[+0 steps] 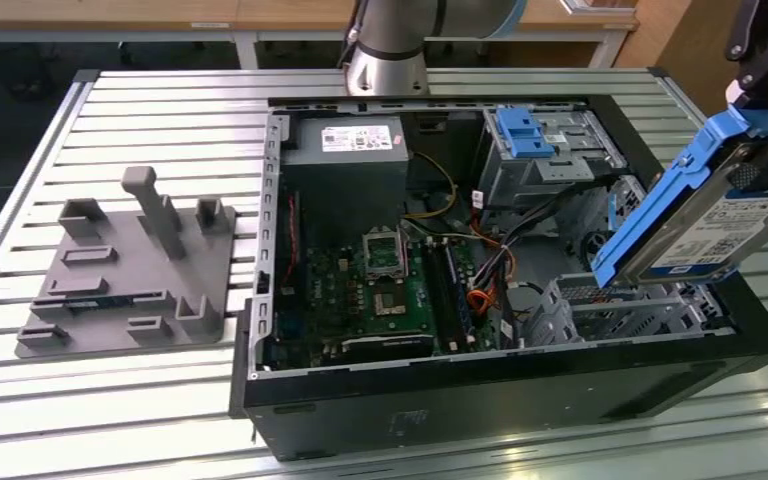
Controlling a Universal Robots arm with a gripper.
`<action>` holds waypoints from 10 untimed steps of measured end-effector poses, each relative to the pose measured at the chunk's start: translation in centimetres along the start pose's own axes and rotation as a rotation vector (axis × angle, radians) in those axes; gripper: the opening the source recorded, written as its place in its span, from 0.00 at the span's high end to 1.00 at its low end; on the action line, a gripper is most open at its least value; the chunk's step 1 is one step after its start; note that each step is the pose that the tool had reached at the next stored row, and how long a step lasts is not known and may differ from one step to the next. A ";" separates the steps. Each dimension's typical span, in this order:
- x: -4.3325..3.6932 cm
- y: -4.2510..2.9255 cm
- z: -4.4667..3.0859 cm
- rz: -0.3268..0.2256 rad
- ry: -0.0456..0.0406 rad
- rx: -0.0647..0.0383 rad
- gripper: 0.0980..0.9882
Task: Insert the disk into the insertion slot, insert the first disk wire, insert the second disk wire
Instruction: 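Insert the disk into the insertion slot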
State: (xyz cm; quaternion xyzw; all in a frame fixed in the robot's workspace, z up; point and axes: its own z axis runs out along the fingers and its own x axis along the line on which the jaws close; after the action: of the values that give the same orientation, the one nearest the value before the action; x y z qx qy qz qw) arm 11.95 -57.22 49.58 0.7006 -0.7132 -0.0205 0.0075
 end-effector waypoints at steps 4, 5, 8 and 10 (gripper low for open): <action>0.04 0.00 0.00 -0.001 -0.0353 -0.001 0.70; 0.05 0.00 0.00 -0.002 -0.0455 -0.001 0.70; 0.08 0.00 0.00 -0.002 -0.0615 -0.001 0.70; 0.08 0.00 0.00 -0.002 -0.0619 -0.001 0.70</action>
State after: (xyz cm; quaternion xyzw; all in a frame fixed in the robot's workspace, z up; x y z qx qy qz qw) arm 11.95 -57.30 49.57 0.7005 -0.7122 -0.0426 -0.0142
